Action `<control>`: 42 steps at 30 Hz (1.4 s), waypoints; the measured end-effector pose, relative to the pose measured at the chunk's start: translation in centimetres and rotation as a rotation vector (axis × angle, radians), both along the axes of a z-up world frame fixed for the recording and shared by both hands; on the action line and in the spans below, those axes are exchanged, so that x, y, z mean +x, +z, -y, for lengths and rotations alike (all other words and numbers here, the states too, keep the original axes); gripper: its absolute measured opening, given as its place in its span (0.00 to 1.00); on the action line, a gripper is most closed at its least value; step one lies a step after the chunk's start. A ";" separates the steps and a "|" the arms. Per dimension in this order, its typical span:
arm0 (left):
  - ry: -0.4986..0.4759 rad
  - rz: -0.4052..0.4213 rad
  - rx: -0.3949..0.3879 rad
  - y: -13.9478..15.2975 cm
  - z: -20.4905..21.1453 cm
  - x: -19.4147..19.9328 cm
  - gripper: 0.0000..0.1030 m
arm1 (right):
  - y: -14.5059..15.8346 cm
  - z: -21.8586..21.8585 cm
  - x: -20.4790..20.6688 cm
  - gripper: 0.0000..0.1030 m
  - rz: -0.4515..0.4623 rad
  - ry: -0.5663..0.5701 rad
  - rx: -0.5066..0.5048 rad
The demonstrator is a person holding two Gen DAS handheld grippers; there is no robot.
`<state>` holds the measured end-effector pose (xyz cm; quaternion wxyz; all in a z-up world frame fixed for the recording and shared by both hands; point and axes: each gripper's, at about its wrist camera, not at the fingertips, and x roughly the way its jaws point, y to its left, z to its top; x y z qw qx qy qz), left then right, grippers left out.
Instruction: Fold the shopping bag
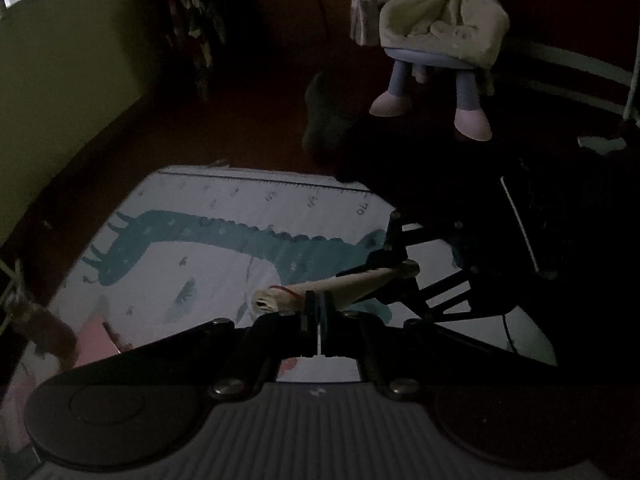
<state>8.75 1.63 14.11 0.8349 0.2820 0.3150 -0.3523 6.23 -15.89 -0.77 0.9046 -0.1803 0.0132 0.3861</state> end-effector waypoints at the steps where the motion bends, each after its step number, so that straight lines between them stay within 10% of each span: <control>1: 0.006 0.013 -0.014 0.0 0.0 -0.1 0.01 | 0.1 0.3 0.3 0.14 -0.038 0.011 0.044; 6: 0.018 0.108 -0.043 0.8 0.3 -0.9 0.01 | 0.4 2.2 2.0 0.13 -0.251 0.052 0.293; 22: 0.031 0.060 -0.009 -0.2 0.6 -0.6 0.09 | -0.6 4.5 4.4 0.13 -0.398 -0.036 0.481; 27: 0.264 0.030 -0.207 -4.3 -2.0 3.1 0.27 | 0.2 8.7 6.5 0.13 -0.418 -0.203 0.598; 29: 0.347 -0.001 -0.263 -7.1 -2.5 5.2 0.49 | 0.2 9.5 6.9 0.13 -0.430 -0.236 0.609; 36: 0.567 -0.066 -0.276 -16.7 -2.5 13.2 0.49 | -0.1 9.2 7.9 0.13 -0.470 -0.246 0.563; 42: 0.677 -0.144 -0.318 -21.4 -3.5 18.3 0.28 | -0.4 9.3 8.5 0.13 -0.505 -0.236 0.546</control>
